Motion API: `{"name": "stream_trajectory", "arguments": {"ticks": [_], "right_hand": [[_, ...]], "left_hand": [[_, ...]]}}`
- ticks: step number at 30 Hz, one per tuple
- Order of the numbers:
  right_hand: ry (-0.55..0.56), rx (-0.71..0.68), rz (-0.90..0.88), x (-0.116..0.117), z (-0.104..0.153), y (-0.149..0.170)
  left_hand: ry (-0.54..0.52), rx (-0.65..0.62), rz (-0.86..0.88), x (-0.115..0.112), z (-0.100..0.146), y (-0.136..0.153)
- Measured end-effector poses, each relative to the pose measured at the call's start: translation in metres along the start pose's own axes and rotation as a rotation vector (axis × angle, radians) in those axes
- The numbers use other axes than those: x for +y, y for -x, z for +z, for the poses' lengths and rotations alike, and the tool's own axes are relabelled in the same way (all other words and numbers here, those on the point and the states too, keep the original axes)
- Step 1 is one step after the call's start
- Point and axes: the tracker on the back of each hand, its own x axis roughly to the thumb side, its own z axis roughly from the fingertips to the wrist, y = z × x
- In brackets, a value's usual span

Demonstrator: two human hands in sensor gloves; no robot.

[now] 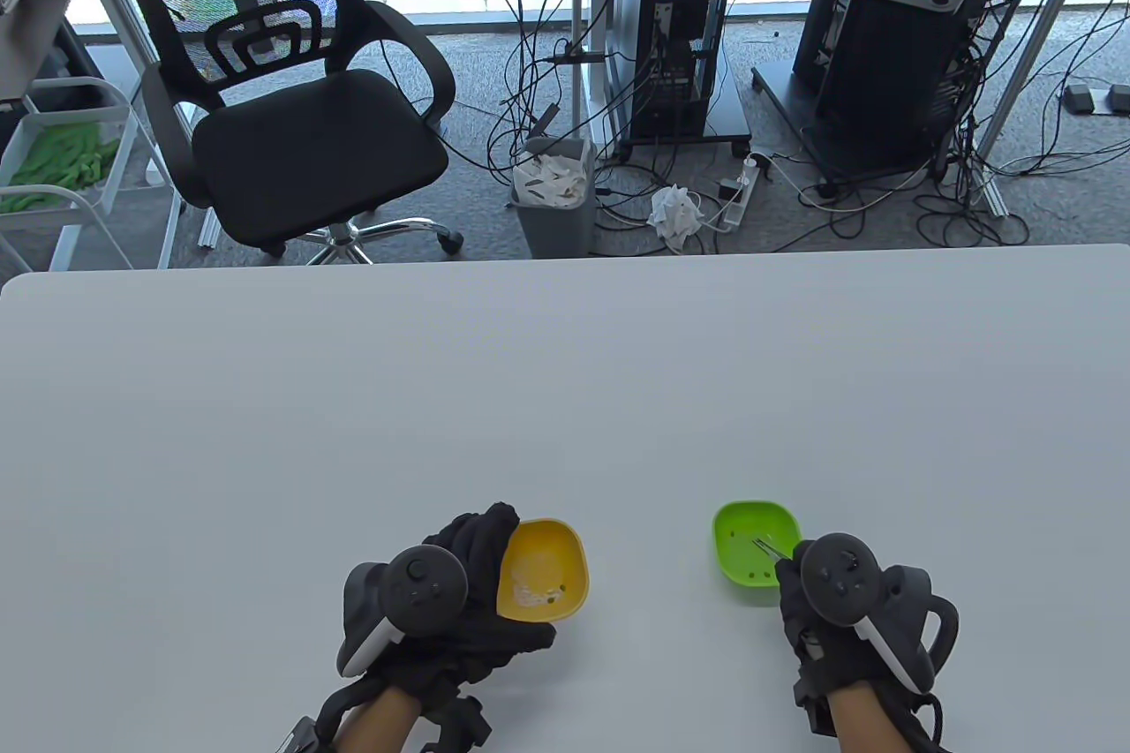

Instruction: Pick mung beans with tweezers into small dish

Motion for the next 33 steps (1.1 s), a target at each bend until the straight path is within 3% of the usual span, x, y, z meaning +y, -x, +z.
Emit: {"name": "stream_trajectory", "arguments": {"ticks": [7,13,20,33], "right_hand": [[0.052,-0.076,-0.036,-0.016,0.011,-0.020],[0.077,-0.318,-0.020,-0.039,0.038,-0.098],[-0.031,-0.514,0.145,-0.021,0.052,-0.170],[-0.103,-0.556,0.274,-0.004,0.056,-0.196]], "left_hand": [[0.000,0.000,0.001,0.000,0.000,0.000],[0.010,-0.002,-0.012,-0.002,-0.001,-0.001],[0.000,0.001,-0.009,-0.001,0.001,0.000],[-0.008,-0.011,-0.015,0.000,0.001,-0.001]]}}
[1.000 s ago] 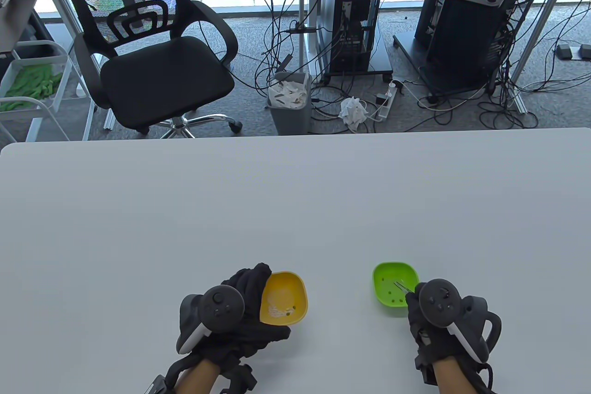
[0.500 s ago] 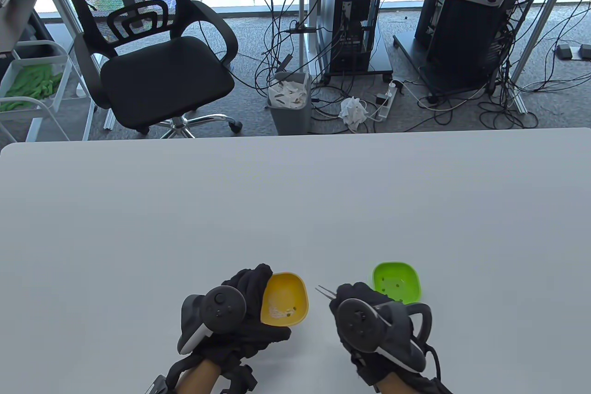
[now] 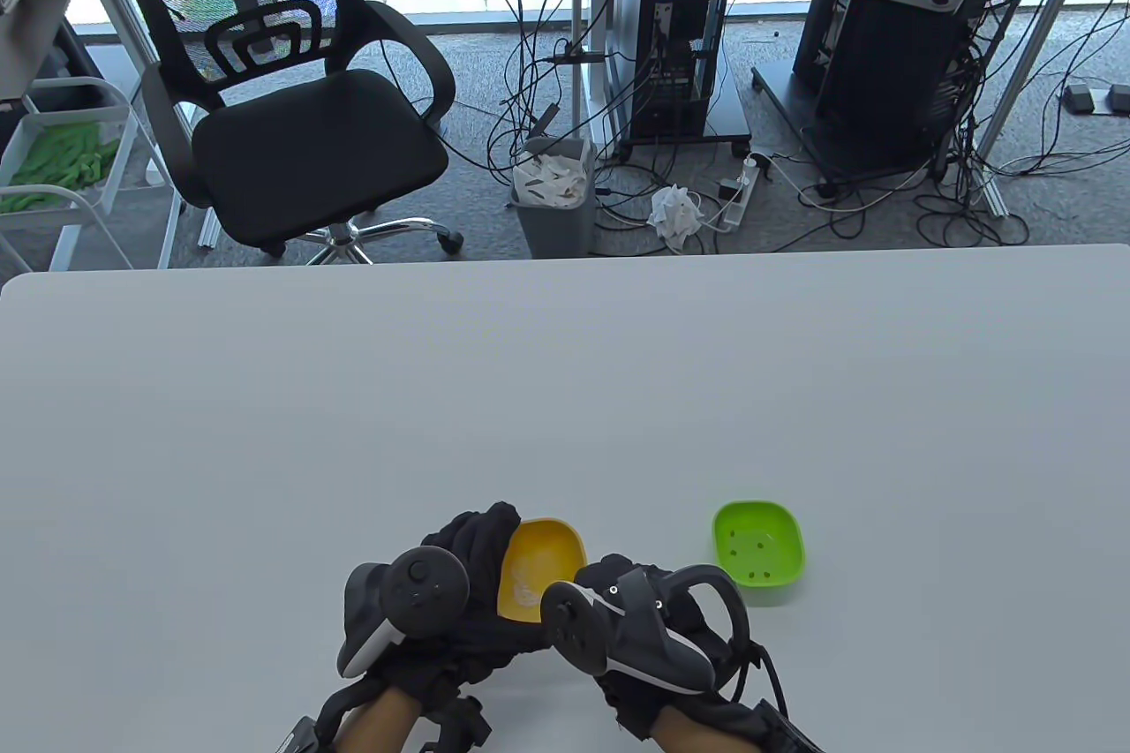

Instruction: Pick mung beans with tweezers into small dish

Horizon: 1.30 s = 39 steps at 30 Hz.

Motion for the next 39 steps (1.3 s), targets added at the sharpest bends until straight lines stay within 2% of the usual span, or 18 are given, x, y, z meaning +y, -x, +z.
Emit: {"name": "stream_trajectory", "arguments": {"ticks": [17,21,24,27,30,34,39], "right_hand": [[-0.027,-0.010,0.063,0.002,-0.003,-0.007],[0.024,0.000,0.023,-0.003,0.002,0.001],[0.118,0.062,-0.056,-0.017,0.013,0.024],[0.221,0.195,-0.160,-0.031,0.031,0.068],[0.276,0.310,-0.228,-0.031,0.045,0.105],[0.255,0.491,-0.255,-0.010,0.061,0.156],[0.182,0.558,-0.270,0.027,0.060,0.178]], "left_hand": [[0.002,-0.005,-0.006,-0.001,0.001,-0.001],[0.000,-0.001,0.001,0.000,0.001,0.000],[-0.002,0.002,0.007,0.000,0.001,0.000],[-0.004,0.002,0.011,0.001,0.001,0.000],[-0.010,-0.003,0.014,0.000,0.001,-0.001],[-0.001,-0.003,0.005,-0.001,0.000,-0.001],[-0.001,0.003,0.005,-0.001,0.001,-0.001]]}}
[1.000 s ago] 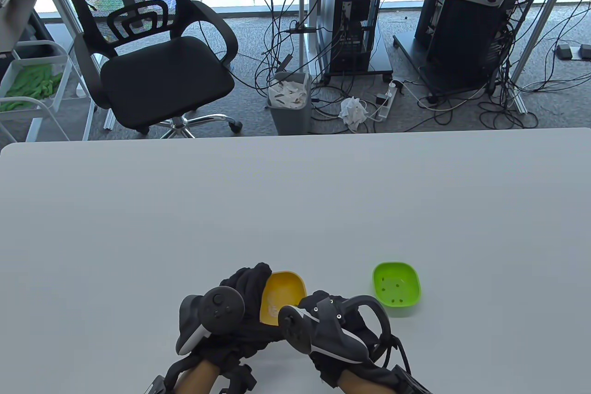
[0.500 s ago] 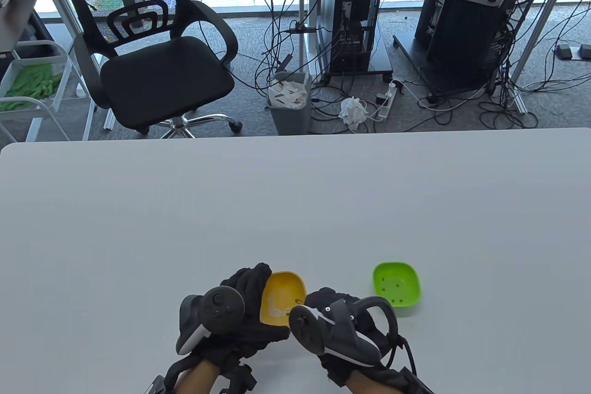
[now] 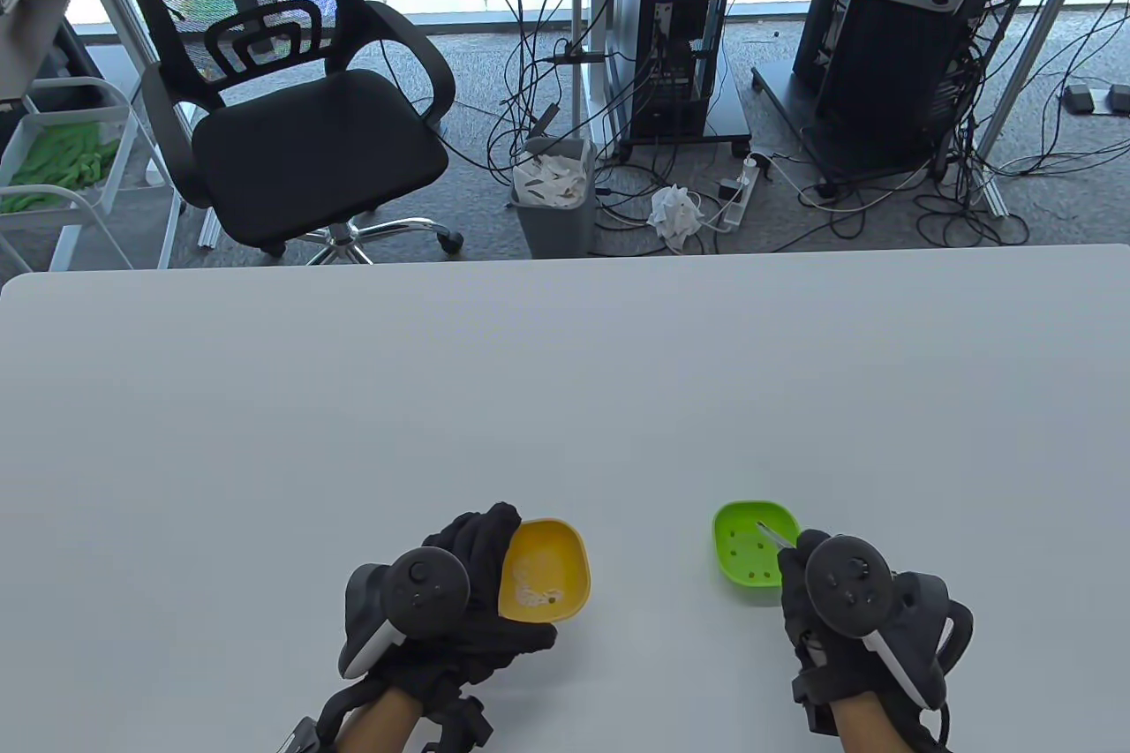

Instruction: Pick mung beans with tweezers into small dish

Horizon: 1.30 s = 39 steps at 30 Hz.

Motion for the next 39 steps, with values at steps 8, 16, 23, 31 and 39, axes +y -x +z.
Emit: {"name": "stream_trajectory", "arguments": {"ticks": [8,16,23,31,39], "right_hand": [[-0.052,0.029,-0.001,0.027,-0.004,0.011],[-0.048,0.035,-0.002,0.028,-0.005,0.014],[-0.051,0.040,-0.006,0.028,-0.005,0.014],[-0.038,0.021,-0.015,0.024,-0.002,0.008],[0.033,-0.254,-0.109,-0.023,0.015,-0.069]], "left_hand": [[0.000,0.007,0.002,0.001,0.000,0.001],[0.010,0.006,-0.004,0.000,-0.001,0.000],[0.011,0.006,-0.005,0.000,0.000,0.000],[0.009,0.004,-0.005,0.000,0.000,0.000],[0.016,0.001,-0.014,-0.002,-0.002,-0.002]]}}
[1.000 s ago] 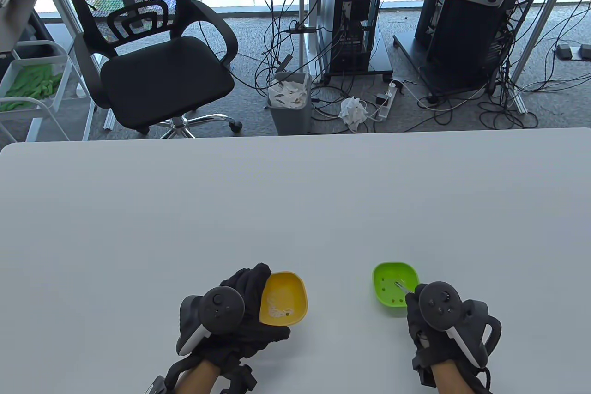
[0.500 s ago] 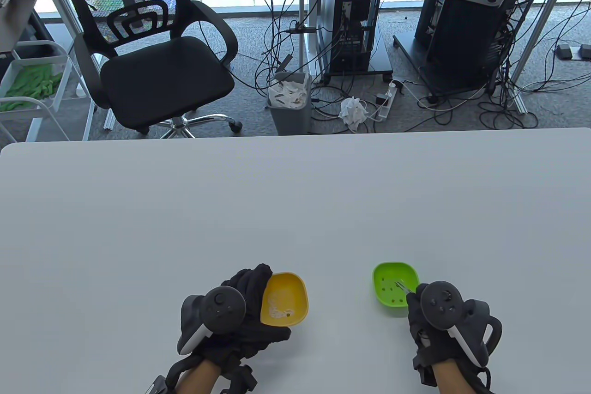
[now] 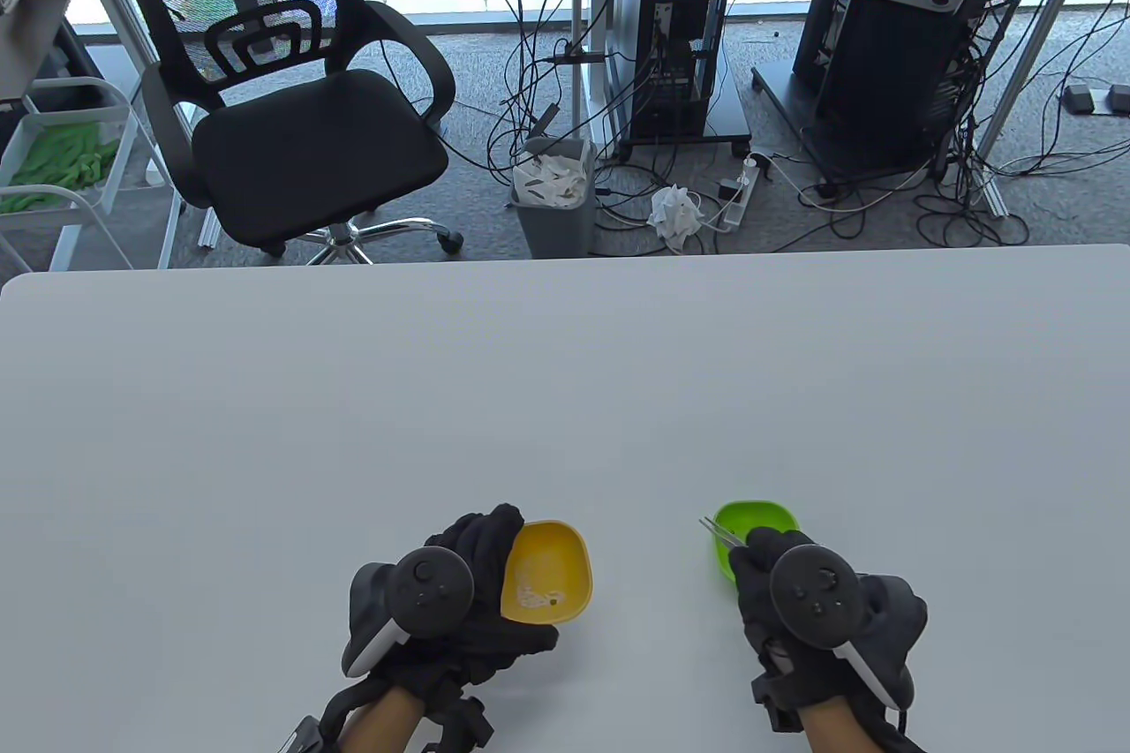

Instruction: Pick mung beans with tweezers into small dish

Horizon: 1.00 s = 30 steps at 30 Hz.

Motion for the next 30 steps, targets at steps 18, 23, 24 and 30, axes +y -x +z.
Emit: {"name": "stream_trajectory", "arguments": {"ticks": [18,23,24,30], "right_hand": [[-0.316,-0.345,0.233,0.056,0.002,-0.098],[-0.334,-0.351,0.250,0.060,0.001,-0.100],[-0.335,-0.351,0.251,0.060,0.001,-0.100],[-0.362,-0.343,0.253,0.062,0.000,-0.102]], "left_hand": [[-0.007,-0.013,0.002,0.001,0.001,0.000],[-0.010,-0.014,0.003,0.001,0.001,0.000],[-0.010,-0.013,0.004,0.002,0.001,0.000],[-0.003,-0.009,-0.006,0.001,0.001,0.000]]}}
